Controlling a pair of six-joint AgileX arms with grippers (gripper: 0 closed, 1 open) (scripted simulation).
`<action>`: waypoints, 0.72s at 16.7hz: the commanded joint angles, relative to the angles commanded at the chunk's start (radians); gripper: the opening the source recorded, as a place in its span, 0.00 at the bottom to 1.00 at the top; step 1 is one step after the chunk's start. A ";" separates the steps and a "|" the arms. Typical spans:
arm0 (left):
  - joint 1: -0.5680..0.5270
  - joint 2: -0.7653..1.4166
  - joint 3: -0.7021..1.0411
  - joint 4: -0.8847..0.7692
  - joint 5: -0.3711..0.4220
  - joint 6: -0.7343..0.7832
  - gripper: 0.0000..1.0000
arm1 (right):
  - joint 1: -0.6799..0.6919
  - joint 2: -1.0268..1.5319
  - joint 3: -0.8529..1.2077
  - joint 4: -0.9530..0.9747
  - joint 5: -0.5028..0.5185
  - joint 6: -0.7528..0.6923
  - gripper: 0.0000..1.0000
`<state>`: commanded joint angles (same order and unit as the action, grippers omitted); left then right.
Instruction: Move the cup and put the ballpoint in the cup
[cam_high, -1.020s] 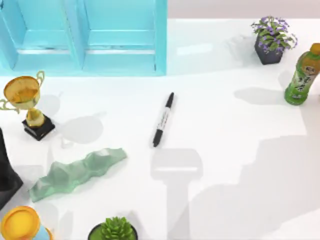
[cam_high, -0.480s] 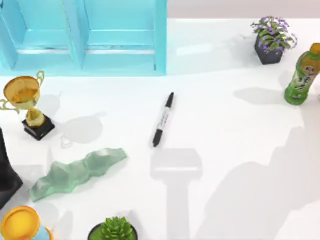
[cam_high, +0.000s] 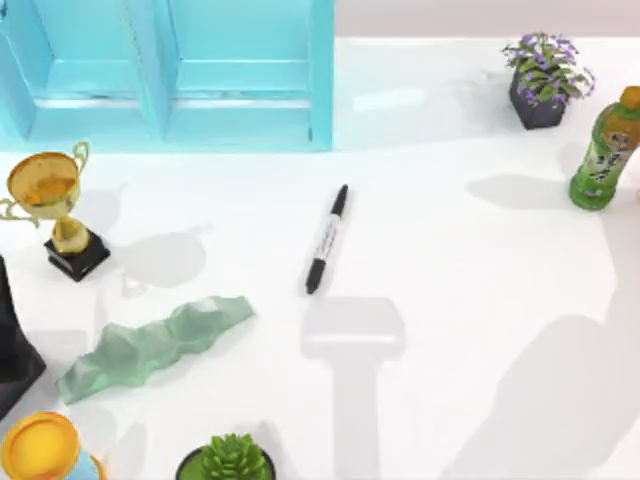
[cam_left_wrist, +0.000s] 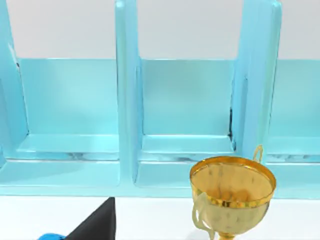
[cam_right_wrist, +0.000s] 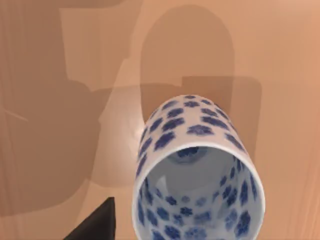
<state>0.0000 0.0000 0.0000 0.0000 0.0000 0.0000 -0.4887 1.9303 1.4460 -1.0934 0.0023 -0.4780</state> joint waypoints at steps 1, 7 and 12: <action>0.000 0.000 0.000 0.000 0.000 0.000 1.00 | 0.000 0.009 -0.033 0.046 0.000 0.000 1.00; 0.000 0.000 0.000 0.000 0.000 0.000 1.00 | -0.001 0.031 -0.114 0.144 0.000 0.000 1.00; 0.000 0.000 0.000 0.000 0.000 0.000 1.00 | -0.001 0.031 -0.114 0.144 0.000 0.000 0.77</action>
<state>0.0000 0.0000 0.0000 0.0000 0.0000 0.0000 -0.4894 1.9611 1.3324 -0.9492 0.0025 -0.4782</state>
